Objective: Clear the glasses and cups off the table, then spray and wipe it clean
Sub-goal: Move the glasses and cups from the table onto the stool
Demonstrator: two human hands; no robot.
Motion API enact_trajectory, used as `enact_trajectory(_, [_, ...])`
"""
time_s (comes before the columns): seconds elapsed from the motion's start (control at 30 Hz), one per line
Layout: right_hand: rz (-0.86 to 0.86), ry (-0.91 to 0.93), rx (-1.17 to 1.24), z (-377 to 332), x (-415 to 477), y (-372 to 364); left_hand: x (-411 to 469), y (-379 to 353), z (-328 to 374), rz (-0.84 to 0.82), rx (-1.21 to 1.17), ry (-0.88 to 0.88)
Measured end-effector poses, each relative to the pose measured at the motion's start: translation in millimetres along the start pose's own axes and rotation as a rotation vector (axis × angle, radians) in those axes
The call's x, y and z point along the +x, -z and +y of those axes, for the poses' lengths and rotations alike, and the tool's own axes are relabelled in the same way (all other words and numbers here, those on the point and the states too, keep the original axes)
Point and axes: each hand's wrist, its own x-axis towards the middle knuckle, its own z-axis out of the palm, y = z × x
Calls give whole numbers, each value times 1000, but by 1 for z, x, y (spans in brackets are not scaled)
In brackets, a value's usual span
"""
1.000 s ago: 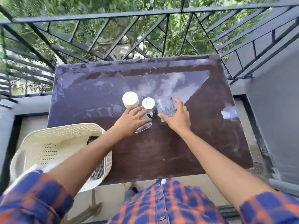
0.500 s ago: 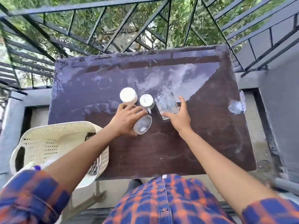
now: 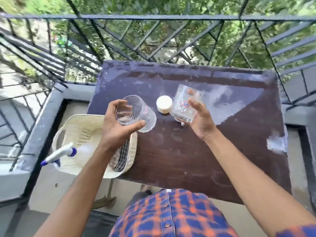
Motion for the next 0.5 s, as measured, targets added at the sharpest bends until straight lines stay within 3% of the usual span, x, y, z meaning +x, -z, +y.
enact_trajectory(0.13, [-118,95,-330,1,41,-77,-11,65,7,201,-99,46])
enact_trajectory(0.3, [-457,233,-782,31,78,-207,-28,173,5,456,-230,9])
enact_trajectory(0.5, [-787,446,-1027,104,91,-378,-58,320,-33,676,-230,-90])
